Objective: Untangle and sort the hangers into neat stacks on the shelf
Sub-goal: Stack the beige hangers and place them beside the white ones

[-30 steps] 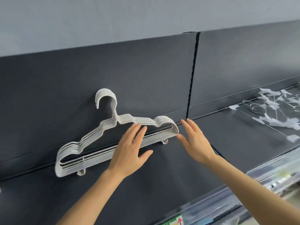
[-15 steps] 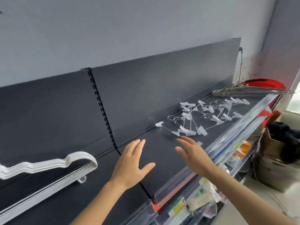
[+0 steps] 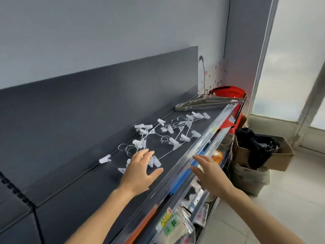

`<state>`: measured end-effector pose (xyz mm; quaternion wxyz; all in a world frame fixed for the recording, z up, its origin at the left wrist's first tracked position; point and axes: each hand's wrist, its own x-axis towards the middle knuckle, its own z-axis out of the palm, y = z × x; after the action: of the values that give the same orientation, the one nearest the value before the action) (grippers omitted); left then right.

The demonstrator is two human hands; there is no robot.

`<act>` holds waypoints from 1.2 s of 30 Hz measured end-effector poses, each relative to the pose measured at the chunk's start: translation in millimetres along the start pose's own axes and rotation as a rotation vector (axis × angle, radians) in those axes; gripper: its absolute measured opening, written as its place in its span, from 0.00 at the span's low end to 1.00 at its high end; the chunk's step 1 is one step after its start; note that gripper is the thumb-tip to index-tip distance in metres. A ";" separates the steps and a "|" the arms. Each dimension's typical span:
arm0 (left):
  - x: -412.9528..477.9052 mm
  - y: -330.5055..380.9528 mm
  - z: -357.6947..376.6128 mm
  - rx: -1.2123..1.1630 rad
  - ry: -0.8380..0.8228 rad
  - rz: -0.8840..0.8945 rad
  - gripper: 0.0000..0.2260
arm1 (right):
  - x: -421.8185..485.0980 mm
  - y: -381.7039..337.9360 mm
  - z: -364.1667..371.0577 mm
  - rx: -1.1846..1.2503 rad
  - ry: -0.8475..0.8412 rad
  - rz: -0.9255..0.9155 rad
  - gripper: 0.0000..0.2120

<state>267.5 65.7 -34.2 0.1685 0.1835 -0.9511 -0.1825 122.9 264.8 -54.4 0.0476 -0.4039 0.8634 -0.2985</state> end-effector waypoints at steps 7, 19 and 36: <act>127.2 12.9 49.6 -0.053 -0.011 0.038 0.29 | 87.8 67.3 -31.5 -0.056 0.031 0.024 0.26; 317.7 4.4 114.3 -0.104 -0.089 -0.042 0.27 | 257.6 155.7 -73.1 -0.119 -0.030 0.031 0.24; 513.1 57.7 197.8 -0.066 -0.015 -0.309 0.26 | 520.3 343.6 -126.8 -0.190 -0.080 -0.160 0.20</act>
<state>-275.1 -38.6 -53.9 0.1371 0.3209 -0.9062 -0.2386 -496.1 117.9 -58.4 0.0194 -0.4859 0.8501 -0.2021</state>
